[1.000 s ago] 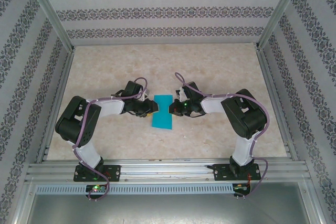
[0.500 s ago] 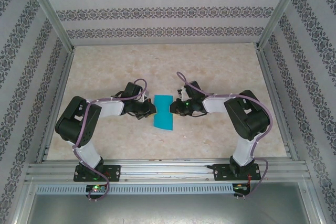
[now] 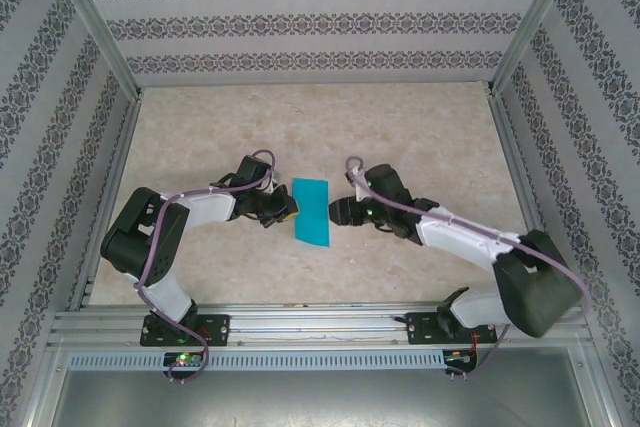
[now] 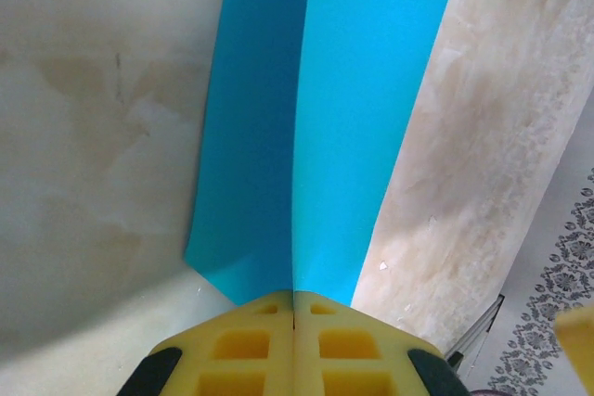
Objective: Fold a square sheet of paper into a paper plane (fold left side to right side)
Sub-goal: Third fold the triangle at the center of the table.
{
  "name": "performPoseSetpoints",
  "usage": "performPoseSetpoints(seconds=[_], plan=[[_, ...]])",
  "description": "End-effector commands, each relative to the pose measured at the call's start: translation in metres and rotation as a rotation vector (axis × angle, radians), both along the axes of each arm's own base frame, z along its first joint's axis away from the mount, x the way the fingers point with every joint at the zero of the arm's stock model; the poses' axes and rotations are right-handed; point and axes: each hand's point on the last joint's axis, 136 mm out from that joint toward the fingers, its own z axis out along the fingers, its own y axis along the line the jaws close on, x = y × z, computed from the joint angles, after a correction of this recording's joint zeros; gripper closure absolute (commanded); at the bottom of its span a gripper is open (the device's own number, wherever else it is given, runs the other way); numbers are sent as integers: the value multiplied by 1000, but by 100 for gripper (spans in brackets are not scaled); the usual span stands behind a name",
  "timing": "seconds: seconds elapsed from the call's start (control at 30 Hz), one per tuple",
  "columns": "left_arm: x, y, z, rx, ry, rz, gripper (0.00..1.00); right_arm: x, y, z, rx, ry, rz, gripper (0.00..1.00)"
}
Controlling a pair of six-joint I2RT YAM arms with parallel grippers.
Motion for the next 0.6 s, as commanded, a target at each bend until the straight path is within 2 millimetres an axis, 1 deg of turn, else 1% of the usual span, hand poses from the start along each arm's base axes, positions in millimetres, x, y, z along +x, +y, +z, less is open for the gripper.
performPoseSetpoints(seconds=[0.0, 0.07, 0.13, 0.2, 0.27, 0.3, 0.4, 0.57], plan=[[1, -4, 6, -18, 7, 43, 100, -18, -2, -8, -211, -222, 125, 41], [0, -6, 5, -23, 11, 51, 100, -31, 8, -12, -284, -308, 208, 37], [1, -8, 6, -30, 11, 55, 100, -42, 16, -19, -347, -355, 271, 35], [0, -9, 6, -32, 16, 55, 100, -50, 24, -27, -410, -391, 320, 34], [0, -10, 6, -35, 16, 53, 100, -54, 30, -34, -470, -423, 354, 30], [0, -10, 6, -34, 19, 53, 100, -56, 33, -38, -502, -435, 366, 27], [-1, -10, 5, -33, 22, 50, 100, -56, 40, -48, -568, -448, 389, 24], [-2, -12, 4, -34, 26, 45, 100, -47, 54, -57, -624, -462, 390, 23]])
